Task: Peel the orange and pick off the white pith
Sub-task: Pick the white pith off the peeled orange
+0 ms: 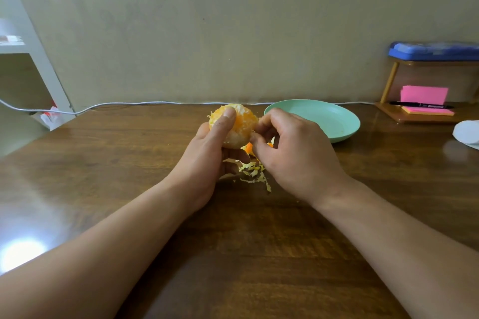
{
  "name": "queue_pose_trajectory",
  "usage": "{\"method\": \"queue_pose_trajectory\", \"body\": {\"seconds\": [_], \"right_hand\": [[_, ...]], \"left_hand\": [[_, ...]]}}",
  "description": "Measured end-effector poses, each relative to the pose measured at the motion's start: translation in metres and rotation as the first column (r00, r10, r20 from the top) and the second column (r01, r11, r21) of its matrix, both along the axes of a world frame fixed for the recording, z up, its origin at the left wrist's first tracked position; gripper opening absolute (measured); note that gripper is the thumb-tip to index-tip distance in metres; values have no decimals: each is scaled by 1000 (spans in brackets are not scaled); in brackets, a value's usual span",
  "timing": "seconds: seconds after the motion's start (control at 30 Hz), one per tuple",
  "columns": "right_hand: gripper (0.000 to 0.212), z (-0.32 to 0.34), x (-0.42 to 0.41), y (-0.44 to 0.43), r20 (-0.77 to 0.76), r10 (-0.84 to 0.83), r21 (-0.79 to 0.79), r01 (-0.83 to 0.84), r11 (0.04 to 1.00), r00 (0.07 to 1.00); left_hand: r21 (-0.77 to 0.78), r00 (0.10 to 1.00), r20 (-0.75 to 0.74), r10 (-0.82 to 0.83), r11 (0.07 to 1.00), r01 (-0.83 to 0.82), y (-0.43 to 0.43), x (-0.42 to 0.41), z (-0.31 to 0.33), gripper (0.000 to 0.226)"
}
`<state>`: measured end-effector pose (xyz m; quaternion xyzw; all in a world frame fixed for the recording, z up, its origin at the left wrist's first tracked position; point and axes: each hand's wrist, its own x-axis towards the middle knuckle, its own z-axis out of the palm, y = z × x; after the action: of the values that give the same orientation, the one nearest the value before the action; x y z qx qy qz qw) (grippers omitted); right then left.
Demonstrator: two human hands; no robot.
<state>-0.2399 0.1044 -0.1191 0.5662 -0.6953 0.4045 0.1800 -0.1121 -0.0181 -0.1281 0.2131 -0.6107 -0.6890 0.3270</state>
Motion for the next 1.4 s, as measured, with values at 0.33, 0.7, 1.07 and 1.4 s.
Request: {"method": "queue_pose_trajectory", "body": {"seconds": [0.33,0.7,1.07,1.4], "right_hand": [[11,-1,2,-3,19,-47,-33,48,998,999],[25,0,2,-4,256,-33,-111,64,992,966],[5,1,2,-1,135,54,-103,-40,994,989],[12,2,3,-1,42,-11,-52,14,999,999]], "left_hand": [[-184,994,29,108,978,-101,10,-1,-3,68],[-5,999,-34,37,999,-38,12,-2,2,66],[139,994,-96,-61,988,74,5,1,7,54],[-45,998,-37,47,998,-48,6,1,0,55]]}}
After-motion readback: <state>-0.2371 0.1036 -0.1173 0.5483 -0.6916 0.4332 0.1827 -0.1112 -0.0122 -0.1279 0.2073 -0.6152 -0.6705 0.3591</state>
